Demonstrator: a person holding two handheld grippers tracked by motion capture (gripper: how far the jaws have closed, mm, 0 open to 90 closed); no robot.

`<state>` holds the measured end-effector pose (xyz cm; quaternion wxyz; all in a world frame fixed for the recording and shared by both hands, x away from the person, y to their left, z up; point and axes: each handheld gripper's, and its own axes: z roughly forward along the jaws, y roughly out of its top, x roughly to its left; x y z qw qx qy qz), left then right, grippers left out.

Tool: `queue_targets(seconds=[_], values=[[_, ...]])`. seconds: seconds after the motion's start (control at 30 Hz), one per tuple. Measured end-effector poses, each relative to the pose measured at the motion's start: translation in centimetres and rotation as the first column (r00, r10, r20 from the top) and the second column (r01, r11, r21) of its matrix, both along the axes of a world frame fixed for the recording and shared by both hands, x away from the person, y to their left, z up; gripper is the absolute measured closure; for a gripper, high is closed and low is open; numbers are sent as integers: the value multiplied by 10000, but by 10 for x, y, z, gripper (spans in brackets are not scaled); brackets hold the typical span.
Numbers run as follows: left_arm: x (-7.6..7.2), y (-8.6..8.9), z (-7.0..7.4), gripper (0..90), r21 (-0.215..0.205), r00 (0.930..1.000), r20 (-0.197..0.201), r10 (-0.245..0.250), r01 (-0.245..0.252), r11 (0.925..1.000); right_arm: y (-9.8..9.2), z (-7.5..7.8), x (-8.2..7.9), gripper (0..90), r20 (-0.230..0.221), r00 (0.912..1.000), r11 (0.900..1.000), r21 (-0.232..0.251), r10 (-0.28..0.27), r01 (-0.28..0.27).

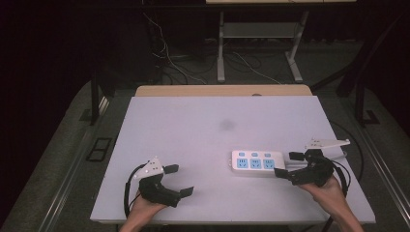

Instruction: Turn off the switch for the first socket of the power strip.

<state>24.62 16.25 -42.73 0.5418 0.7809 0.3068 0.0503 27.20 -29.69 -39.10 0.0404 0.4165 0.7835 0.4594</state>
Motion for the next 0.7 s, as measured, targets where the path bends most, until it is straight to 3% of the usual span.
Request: queue_targets(seconds=[0.7], values=[[1,0,-1,3,36,10000,-20,-28,28,10000,2,-29,-17,4,196,9996,9997,55,220,-221]])
